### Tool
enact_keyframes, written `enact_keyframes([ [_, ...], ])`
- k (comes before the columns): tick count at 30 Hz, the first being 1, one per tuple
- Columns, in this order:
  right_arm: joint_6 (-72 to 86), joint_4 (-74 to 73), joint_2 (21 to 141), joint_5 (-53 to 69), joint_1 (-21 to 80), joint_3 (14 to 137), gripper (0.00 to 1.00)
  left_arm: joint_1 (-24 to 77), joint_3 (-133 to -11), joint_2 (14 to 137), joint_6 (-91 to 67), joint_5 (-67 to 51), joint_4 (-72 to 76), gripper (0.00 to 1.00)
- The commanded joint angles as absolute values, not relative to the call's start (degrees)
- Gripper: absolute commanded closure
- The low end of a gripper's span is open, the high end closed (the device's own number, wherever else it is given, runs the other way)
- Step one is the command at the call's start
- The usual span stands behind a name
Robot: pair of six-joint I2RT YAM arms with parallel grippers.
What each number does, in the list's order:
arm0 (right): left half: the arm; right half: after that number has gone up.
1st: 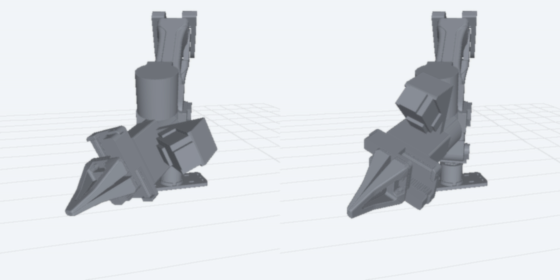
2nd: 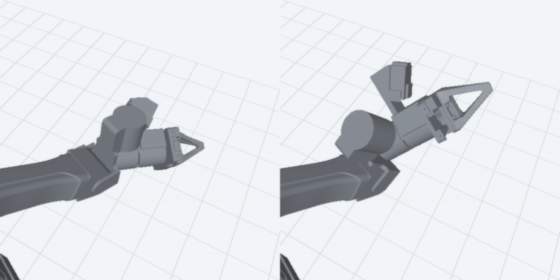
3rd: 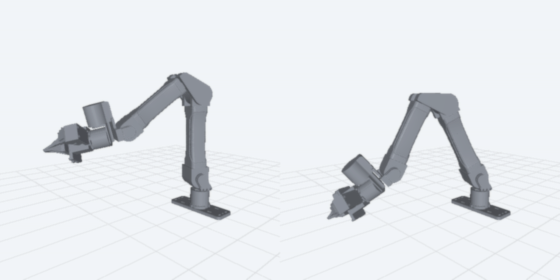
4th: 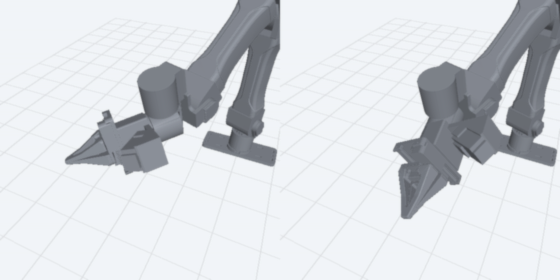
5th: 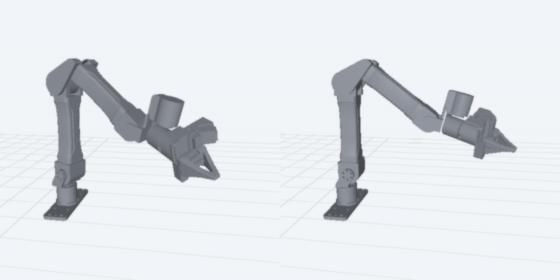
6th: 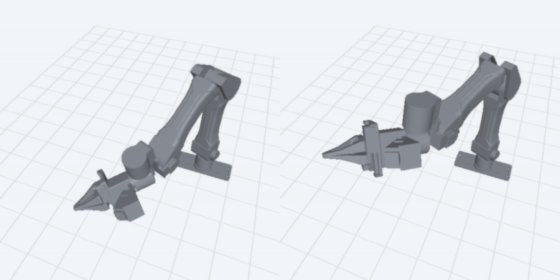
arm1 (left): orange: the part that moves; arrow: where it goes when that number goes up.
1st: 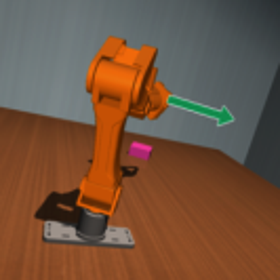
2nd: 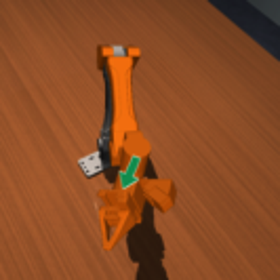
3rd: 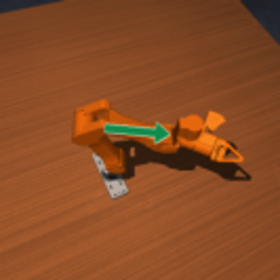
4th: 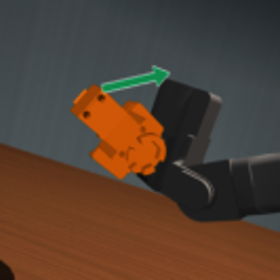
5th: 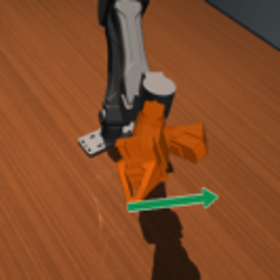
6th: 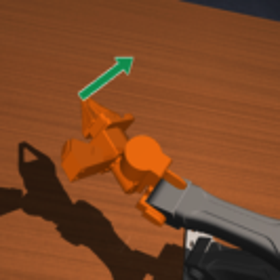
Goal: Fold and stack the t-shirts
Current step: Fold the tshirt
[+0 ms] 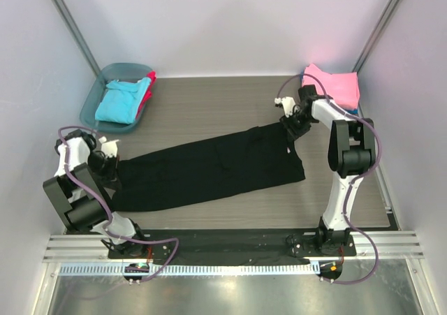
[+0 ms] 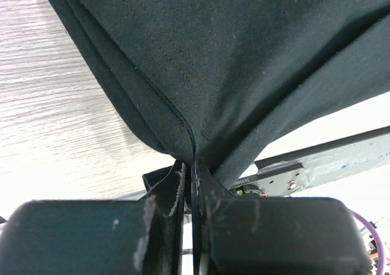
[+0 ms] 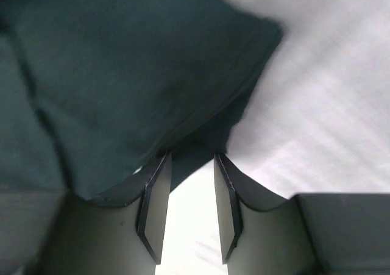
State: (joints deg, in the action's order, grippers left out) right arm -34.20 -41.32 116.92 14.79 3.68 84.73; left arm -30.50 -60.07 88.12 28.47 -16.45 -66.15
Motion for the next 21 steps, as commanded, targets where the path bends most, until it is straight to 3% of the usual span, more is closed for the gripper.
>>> enact_keyframes([
  [1,-32.5,-39.4,120.2,11.3,5.2,89.0,0.60,-30.5,-61.3,86.5,27.7,-15.3,-66.9,1.00],
  [4,-31.7,-39.7,123.2,10.1,5.3,91.9,0.64,-30.5,-60.8,85.6,27.8,-14.6,-67.1,1.00],
  [5,-31.7,-40.2,124.0,10.3,5.3,92.8,0.69,-30.5,-60.7,85.3,27.9,-14.5,-67.1,1.00],
  [6,-31.8,-40.6,125.4,10.4,5.3,94.6,0.83,-30.5,-60.6,85.1,28.0,-14.4,-67.2,1.00],
  [9,-31.9,-41.1,128.2,10.9,5.4,98.6,0.99,-30.5,-60.6,84.0,28.8,-14.1,-68.2,0.99],
  [13,-31.7,-41.3,135.2,10.1,7.1,108.7,0.99,-30.5,-61.3,82.8,30.2,-15.1,-70.4,0.99],
  [17,-32.1,-41.3,142.4,9.4,9.5,121.0,0.99,-30.5,-62.6,82.3,31.7,-16.8,-75.0,0.73],
  [21,-34.4,-39.2,151.2,5.2,12.8,137.5,0.99,-30.4,-67.7,76.3,32.7,-17.3,-76.5,0.66],
])
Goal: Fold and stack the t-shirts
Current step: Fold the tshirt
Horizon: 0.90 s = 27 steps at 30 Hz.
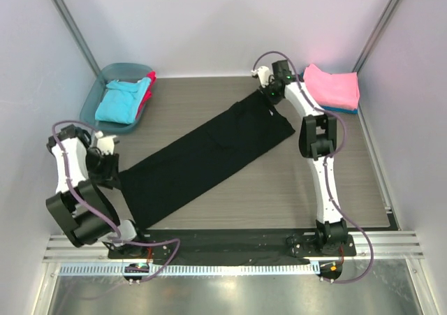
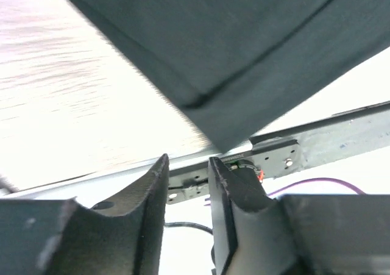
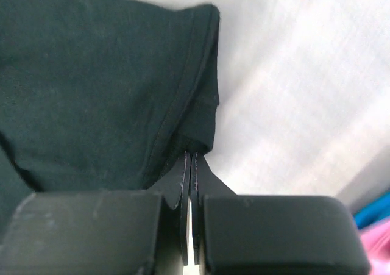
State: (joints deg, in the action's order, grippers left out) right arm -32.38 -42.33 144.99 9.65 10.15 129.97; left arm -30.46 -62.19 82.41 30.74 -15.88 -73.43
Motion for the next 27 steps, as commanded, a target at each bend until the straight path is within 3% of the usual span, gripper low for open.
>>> enact_keyframes([
  [1,-34.6,-38.3,154.9,4.3,13.3,140.2,0.99,-30.3,-71.3,75.3,33.0,-17.7,-77.3,0.64],
  [4,-36.1,-32.8,158.8,1.0,15.0,146.9,0.99,-25.5,-76.9,74.1,35.5,-19.6,-83.1,0.59],
  [11,-39.4,-15.4,159.3,-4.6,18.5,143.3,0.99,8.7,-74.8,76.4,33.1,-14.0,-89.8,0.61],
  [17,-37.3,-6.2,160.8,-6.3,19.5,144.1,0.99,17.8,-68.0,81.4,32.3,-12.7,-83.9,0.64],
  [27,-35.9,-4.1,160.5,-7.7,19.8,144.1,0.99,29.9,-64.2,95.9,27.9,-15.0,-73.6,0.74],
])
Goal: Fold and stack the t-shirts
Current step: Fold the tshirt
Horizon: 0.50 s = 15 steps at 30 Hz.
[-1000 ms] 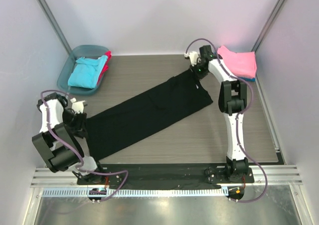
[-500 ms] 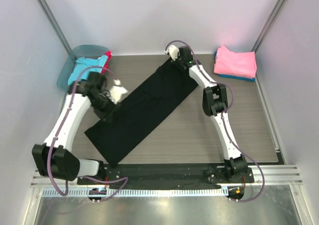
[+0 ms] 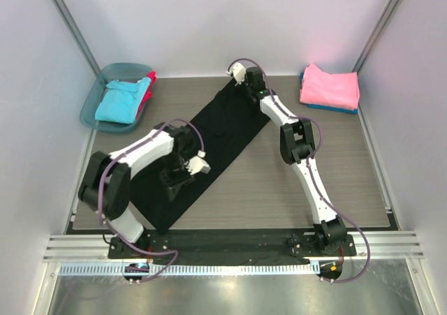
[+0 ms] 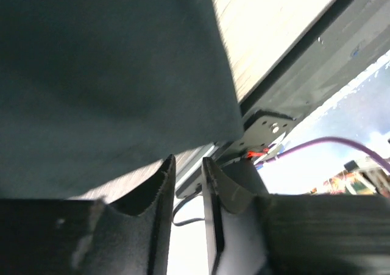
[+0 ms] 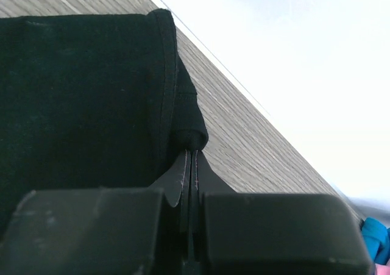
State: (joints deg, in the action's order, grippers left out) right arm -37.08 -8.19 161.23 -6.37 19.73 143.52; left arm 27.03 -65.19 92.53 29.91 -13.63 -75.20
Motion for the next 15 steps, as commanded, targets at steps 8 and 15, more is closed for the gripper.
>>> enact_keyframes([
  [8,-35.9,-1.8,159.2,-5.5,18.7,142.4,0.99,36.9,-64.9,106.9,24.1,-14.6,-64.2,0.79],
  [15,-35.9,1.7,160.1,-2.2,18.5,142.7,0.99,40.3,-67.8,115.0,22.8,-15.8,-59.9,0.80],
])
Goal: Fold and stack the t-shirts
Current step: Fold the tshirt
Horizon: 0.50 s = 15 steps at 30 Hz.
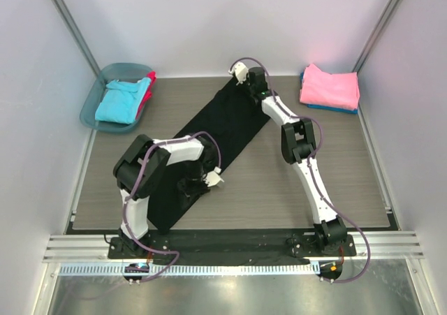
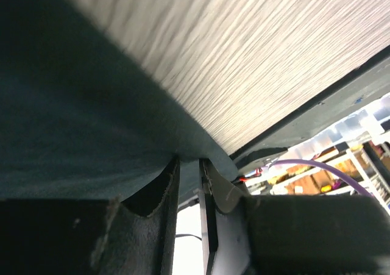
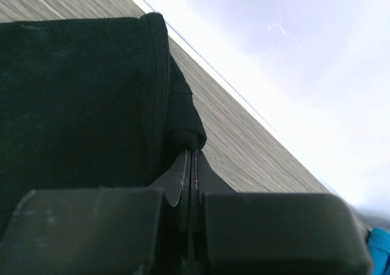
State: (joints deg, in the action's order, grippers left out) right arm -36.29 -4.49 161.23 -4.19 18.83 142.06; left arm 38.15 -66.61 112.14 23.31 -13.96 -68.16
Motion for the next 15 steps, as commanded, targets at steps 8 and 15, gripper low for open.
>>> enact_keyframes([
  [8,-35.3,7.9,164.7,-1.1,18.5,145.7,0.99,52.0,-75.9,122.1,21.2,-21.5,-59.6,0.81],
  [15,-34.0,12.6,167.2,1.9,18.8,147.9,0.99,54.9,-88.6,129.6,20.6,-23.7,-62.0,0.81],
])
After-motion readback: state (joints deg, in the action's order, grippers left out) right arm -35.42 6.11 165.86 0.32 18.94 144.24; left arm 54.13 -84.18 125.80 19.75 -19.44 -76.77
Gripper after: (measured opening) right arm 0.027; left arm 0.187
